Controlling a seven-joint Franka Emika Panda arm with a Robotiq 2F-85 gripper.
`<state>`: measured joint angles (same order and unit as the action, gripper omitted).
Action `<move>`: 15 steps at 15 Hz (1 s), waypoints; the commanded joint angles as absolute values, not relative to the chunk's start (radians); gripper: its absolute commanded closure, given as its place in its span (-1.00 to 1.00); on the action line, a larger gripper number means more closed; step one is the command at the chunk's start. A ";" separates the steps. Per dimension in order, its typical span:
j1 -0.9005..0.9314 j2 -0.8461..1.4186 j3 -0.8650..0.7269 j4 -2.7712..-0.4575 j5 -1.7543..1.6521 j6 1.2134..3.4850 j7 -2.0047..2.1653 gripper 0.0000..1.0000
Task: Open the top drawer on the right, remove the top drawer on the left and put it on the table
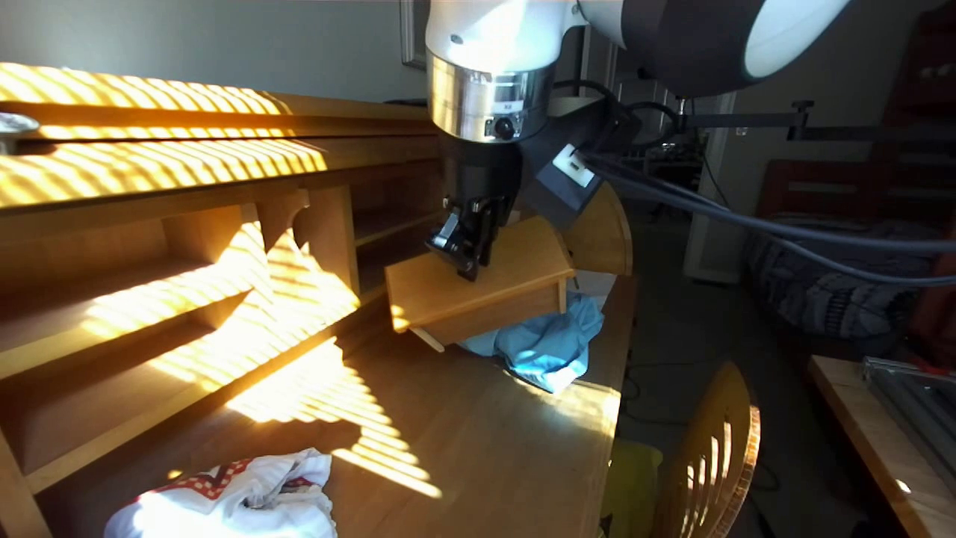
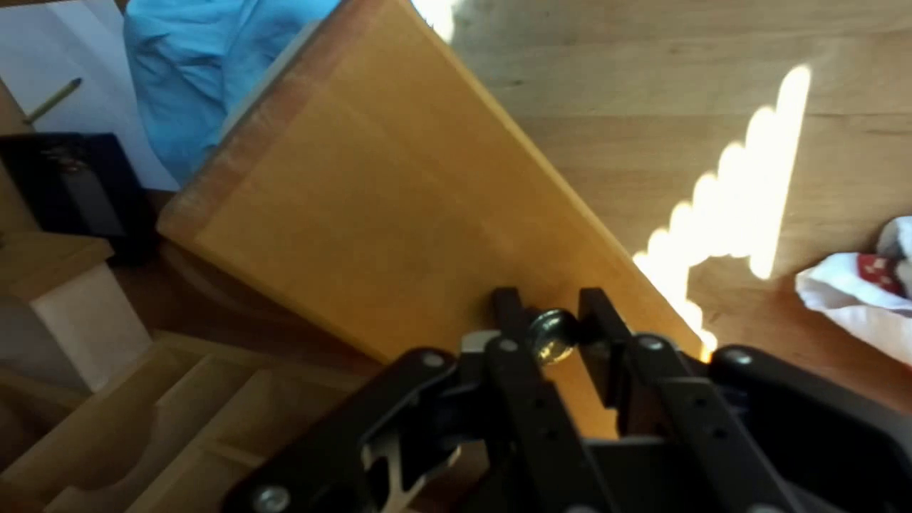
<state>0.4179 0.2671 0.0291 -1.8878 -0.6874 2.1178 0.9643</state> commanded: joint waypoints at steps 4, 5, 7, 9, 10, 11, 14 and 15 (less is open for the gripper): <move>0.404 0.349 0.071 -1.840 -0.884 2.109 1.084 0.88; 0.403 0.368 0.076 -1.832 -0.902 2.115 1.094 0.88; 0.406 0.410 0.082 -1.809 -0.938 2.102 1.099 0.88; 0.410 0.450 0.085 -1.781 -0.973 2.105 1.098 0.88; 0.413 0.470 0.086 -1.763 -0.993 2.103 1.096 0.88; 0.417 0.491 0.085 -1.743 -1.010 2.099 1.095 0.88; 0.416 0.549 0.090 -1.687 -1.034 2.123 1.083 0.88; 0.408 0.566 0.097 -1.671 -1.034 2.169 1.084 0.88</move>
<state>0.4159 0.5052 0.0819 -1.7508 -0.9901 2.1235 1.0777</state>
